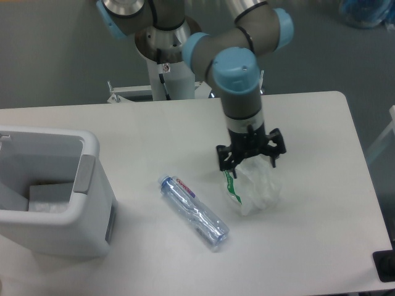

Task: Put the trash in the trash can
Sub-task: 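Move the open gripper up and over the crumpled clear plastic bag, then lower the gripper onto the plastic bag and align the fingers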

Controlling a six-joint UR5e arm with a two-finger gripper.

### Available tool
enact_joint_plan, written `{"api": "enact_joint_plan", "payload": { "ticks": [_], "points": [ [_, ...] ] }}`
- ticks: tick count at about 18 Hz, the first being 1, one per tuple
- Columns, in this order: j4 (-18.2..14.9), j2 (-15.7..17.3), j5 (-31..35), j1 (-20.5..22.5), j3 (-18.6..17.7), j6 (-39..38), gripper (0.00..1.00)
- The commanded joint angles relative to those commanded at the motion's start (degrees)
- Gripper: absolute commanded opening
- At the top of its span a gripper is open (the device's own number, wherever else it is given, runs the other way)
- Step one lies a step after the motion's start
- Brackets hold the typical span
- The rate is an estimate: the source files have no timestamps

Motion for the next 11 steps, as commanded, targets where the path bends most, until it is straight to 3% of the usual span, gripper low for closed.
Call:
{"api": "enact_joint_plan", "payload": {
  "ticks": [5, 8, 11],
  "points": [
    [0.09, -2.54, -5.35, 2.30, 0.52, 9.95, 1.00],
    [0.09, -6.85, -5.45, 1.86, 3.77, 9.88, 1.00],
    [0.35, -9.22, -5.36, 1.68, 4.22, 10.58, 1.00]
  ]
}}
